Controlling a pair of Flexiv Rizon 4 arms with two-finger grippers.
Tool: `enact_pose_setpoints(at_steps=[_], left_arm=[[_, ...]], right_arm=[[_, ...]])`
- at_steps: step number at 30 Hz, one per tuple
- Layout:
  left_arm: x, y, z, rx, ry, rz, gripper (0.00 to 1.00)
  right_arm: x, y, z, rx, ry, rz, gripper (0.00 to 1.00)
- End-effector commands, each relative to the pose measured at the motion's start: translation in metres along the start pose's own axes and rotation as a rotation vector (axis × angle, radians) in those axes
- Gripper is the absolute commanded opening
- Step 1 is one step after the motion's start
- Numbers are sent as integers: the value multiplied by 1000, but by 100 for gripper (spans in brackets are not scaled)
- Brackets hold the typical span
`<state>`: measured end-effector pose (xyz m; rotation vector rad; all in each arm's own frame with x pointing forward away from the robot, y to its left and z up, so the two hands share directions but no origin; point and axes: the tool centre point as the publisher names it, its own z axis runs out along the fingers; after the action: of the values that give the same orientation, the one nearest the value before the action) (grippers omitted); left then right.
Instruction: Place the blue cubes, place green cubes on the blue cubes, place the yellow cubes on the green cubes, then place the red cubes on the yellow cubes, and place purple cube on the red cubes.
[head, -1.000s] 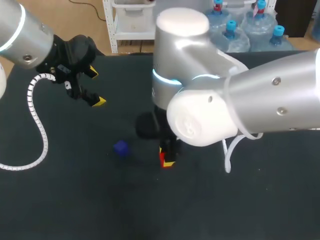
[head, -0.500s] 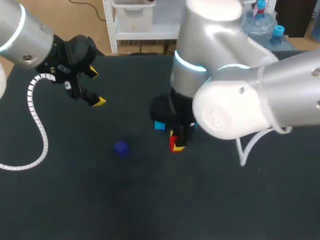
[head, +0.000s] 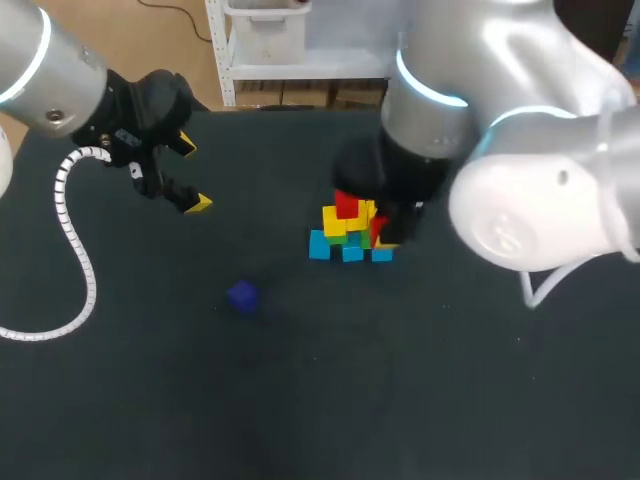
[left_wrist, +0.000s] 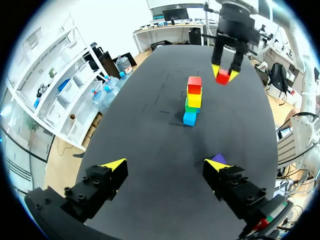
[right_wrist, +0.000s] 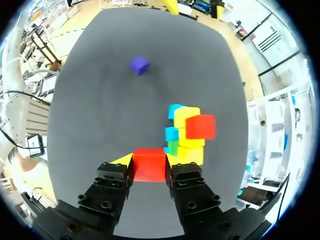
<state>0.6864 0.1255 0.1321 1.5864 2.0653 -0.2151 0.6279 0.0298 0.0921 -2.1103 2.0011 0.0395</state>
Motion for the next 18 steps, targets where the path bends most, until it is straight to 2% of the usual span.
enact_pose_setpoints(at_steps=[1, 9, 18], left_arm=[[1, 1, 0, 3, -4, 3, 100], [1, 1, 0, 3, -4, 3, 100], [1, 1, 0, 3, -4, 3, 100]], right_arm=[[7, -7, -5, 37, -10, -1, 0], [2, -27, -14, 51, -22, -29, 0], [0, -43, -11, 11, -28, -52, 0]])
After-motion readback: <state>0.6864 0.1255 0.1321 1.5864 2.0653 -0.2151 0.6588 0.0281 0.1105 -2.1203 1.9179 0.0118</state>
